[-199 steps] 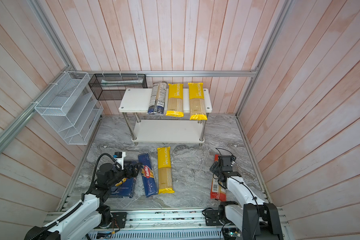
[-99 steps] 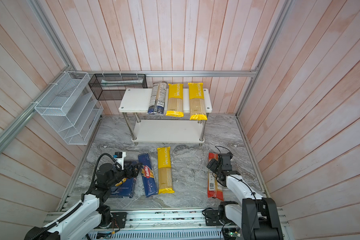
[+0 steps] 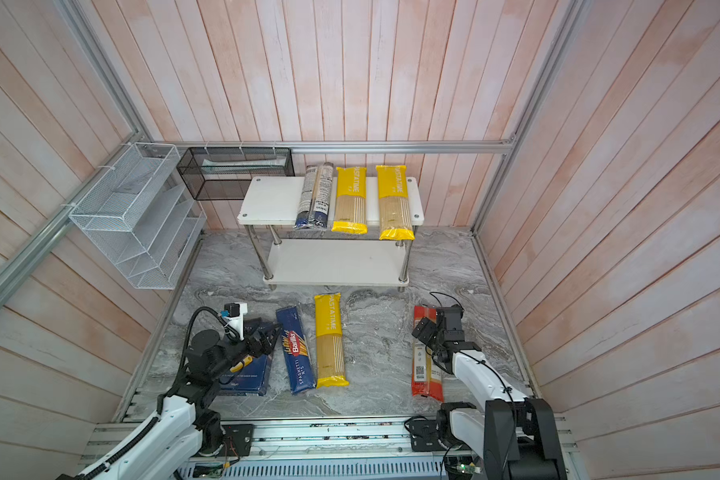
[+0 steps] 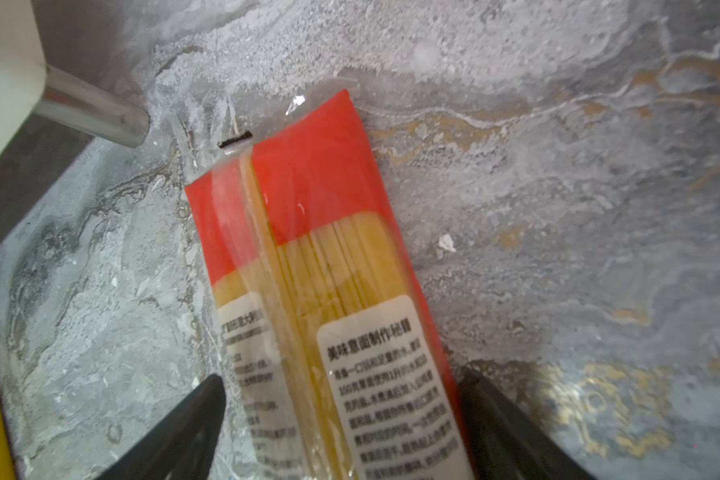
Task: Place and organize the pasta boxes and bags onto the shelf
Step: 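Lower the right gripper over the red-topped spaghetti pack's end, then close the right gripper around the red spaghetti pack's end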
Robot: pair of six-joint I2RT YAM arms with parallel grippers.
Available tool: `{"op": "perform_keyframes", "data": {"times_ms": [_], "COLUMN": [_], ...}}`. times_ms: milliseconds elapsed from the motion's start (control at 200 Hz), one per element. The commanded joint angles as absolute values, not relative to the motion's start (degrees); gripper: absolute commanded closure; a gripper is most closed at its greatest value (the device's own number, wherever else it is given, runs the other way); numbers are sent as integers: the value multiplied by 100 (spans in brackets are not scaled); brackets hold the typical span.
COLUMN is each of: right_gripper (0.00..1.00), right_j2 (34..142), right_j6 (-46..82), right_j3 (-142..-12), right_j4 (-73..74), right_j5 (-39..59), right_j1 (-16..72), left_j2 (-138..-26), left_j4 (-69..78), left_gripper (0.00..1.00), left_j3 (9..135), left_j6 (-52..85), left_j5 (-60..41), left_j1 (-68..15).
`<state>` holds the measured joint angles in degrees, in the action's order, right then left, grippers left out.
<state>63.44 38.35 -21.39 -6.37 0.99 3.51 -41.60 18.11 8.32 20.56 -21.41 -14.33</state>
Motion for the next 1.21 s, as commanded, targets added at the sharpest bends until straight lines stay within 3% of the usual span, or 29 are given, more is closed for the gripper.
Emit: {"op": "perform_keyframes", "data": {"times_ms": [0,560,870,1200], "right_gripper": [11,12,6,3], "right_j2": [6273,6826,6513,6471], "right_j6": [4030,4366,3450,4192], "right_j3": [-1981,-2643,-2916,-2787], "right_j4": [-872,-441,-1523,-2161], "right_j5": [495,659,581,7], "right_j1": [401,1297,1472,2348], "left_j2": [-4209,-4927,-4879,-4591], "left_j4": [1982,2417,2455,2522], "left_gripper": [1,0,0,0], "left_j3": [786,1032,1024,877], "left_j6": [1926,1347,1305,1321], "left_j5": [-2328,-2694,-2716,-2629], "left_j1": [-1453,-1448,-1445,-1450]}}
